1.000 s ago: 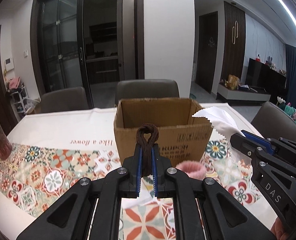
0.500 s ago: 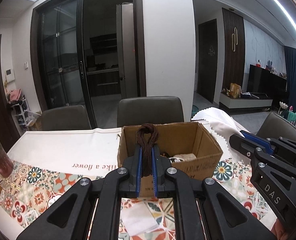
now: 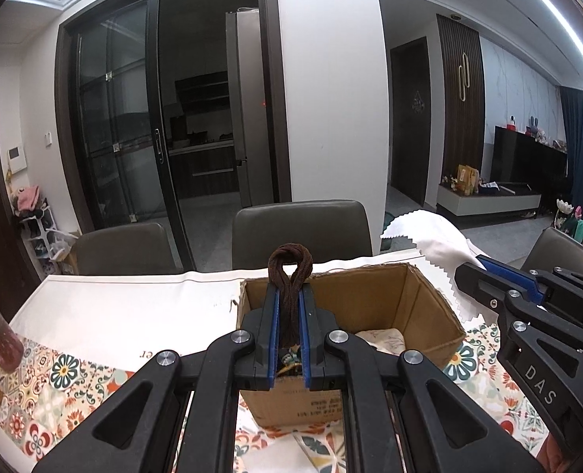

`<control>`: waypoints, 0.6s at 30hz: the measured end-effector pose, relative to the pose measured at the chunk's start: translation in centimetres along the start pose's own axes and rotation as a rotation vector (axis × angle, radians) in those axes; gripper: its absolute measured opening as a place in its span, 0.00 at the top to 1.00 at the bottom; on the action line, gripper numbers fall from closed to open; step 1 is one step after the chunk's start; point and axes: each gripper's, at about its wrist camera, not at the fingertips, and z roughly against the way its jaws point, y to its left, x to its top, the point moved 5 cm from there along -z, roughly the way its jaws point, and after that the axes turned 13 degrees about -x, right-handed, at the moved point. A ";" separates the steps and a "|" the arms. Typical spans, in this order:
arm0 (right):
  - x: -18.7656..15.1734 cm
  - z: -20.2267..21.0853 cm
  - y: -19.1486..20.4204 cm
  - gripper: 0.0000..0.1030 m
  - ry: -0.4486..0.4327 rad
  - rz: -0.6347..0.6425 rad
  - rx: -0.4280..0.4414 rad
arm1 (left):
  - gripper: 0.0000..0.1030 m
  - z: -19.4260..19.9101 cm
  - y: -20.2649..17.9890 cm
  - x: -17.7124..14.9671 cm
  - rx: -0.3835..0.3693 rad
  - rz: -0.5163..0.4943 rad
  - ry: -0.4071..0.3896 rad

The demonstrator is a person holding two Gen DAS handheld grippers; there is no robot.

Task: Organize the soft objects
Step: 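Lift the scrunchie and white cloth and carry both over the box, then open both grippers to drop the scrunchie and cloth into the box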

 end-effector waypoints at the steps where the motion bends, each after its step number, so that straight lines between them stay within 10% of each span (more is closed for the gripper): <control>1: 0.1 -0.3 0.0 0.89 0.000 0.002 0.000 | 0.90 -0.4 0.1 0.1 0.001 -0.002 0.001; 18: -0.9 -7.3 0.4 0.89 0.118 0.040 0.009 | 0.89 -7.7 0.8 -0.5 -0.020 0.002 0.119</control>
